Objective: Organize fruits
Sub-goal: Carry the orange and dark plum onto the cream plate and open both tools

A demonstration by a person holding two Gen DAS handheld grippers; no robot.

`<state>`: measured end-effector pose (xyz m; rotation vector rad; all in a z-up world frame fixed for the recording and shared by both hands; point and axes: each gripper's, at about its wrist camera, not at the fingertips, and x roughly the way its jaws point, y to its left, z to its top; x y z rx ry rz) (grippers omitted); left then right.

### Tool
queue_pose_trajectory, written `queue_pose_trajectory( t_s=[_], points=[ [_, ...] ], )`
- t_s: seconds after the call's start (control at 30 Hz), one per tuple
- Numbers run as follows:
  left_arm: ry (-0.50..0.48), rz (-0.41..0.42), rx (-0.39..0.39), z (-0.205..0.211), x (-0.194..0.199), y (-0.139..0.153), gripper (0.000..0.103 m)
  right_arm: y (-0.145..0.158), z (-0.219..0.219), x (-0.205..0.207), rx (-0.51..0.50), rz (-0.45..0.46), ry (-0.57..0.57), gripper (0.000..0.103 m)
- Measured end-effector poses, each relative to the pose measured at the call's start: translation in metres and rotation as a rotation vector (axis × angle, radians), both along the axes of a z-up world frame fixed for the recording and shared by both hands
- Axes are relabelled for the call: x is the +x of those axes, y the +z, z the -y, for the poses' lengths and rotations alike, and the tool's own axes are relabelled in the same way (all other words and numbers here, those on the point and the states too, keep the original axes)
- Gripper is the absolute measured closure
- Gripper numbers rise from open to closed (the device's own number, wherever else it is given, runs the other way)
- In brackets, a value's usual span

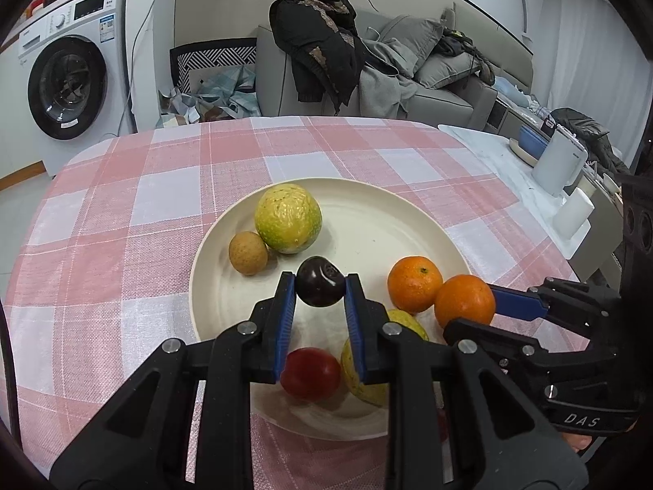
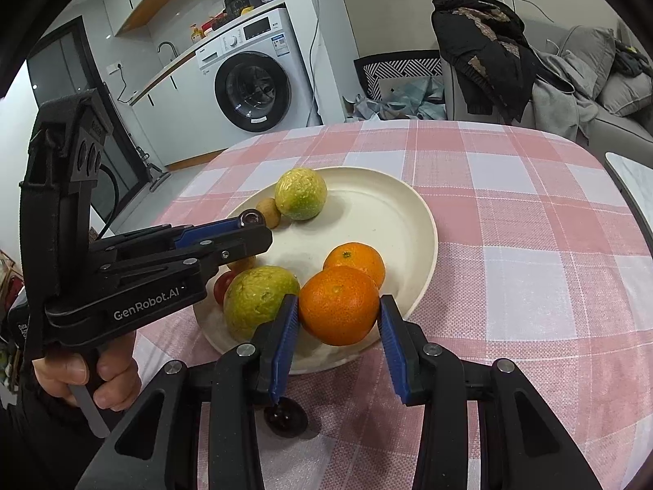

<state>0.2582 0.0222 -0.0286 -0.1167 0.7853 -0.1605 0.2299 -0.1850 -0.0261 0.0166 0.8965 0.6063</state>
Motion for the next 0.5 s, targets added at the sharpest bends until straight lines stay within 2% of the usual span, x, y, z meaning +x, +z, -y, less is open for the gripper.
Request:
queue_pose_trajectory(
  t_s=[0.13,0.17,0.23,0.3,0.43,0.47,0.5],
  points=[
    [0.010,0.006,0.018,0.002,-0.003,0.000,0.082,0.001,-0.002,-0.002,-0.010,0.010,-0.001,0.059],
    [0.011,0.012,0.022,0.002,-0.004,0.002,0.081,0.003,-0.001,-0.004,-0.011,0.022,-0.006,0.054],
    [0.008,0.012,0.032,0.003,-0.007,0.004,0.079,0.006,0.003,-0.007,-0.002,0.044,-0.023,0.050],
    [0.009,0.020,0.038,0.003,-0.012,0.008,0.073,0.010,0.010,-0.009,0.012,0.060,-0.048,0.039],
    [0.033,0.050,0.042,-0.003,-0.030,0.017,0.038,0.019,0.025,-0.013,0.029,0.076,-0.076,0.029],
    [0.040,0.057,0.044,-0.005,-0.035,0.019,0.028,0.021,0.028,-0.015,0.031,0.081,-0.084,0.024],
    [0.047,0.064,0.046,-0.007,-0.040,0.021,0.023,0.023,0.032,-0.018,0.035,0.083,-0.091,0.016]
  ],
)
